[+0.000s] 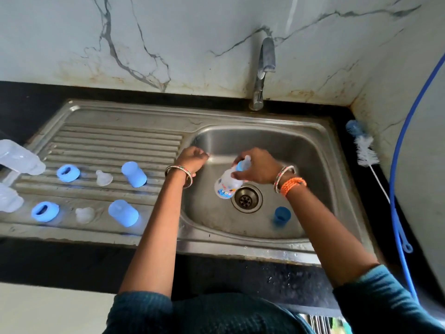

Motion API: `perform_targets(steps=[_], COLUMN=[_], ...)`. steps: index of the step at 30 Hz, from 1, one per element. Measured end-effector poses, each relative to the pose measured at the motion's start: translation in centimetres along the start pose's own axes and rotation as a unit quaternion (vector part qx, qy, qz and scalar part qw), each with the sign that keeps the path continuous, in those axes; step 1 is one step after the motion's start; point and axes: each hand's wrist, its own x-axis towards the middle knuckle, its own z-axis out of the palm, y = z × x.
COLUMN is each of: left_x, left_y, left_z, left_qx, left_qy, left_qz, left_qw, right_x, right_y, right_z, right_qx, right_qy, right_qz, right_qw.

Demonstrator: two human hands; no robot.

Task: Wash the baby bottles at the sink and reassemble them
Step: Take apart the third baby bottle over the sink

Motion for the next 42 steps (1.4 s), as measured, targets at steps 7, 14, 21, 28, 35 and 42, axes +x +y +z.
perform_targets(steps=[7, 14, 21, 28, 35, 42], left_x=[-1.0, -0.8, -0.9, -2.5, -4.1, -4.0], left_y=[-2.0, -2.7, -2.4, 2.7, 7.0, 7.5], left_z=[0.5, 0.2, 1.1, 1.0, 1.2, 1.5], left_qx=[0.002, -0.010, 0.026, -0.182, -0.227, -0.234], left_qy=[-0.117, -0.122, -0.149, -0.194, -0.190, -0.172], left_qz=[-0.082, -0.083, -0.083, 0.025, 0.139, 0.126], left_qw=[0.990, 0.989, 0.985, 0.964, 0.945, 0.948], right_x=[1.4, 1.4, 1.5, 0.1, -3.4, -3.8], right_y=[-0.7, 0.2, 0.7, -4.7, -6.3, -3.4], right_z=[11.2, 12.6, 9.1, 0.0, -4.9, -6.0], right_qx=[-0.141, -0.124, 0.026, 0.414, 0.576, 0.642], right_qy=[-0.135, -0.149, -0.013, 0.114, 0.080, 0.006], right_qz=[-0.026, -0.018, 0.074, 0.077, 0.048, 0.035], right_qw=[0.980, 0.981, 0.997, 0.900, 0.812, 0.766])
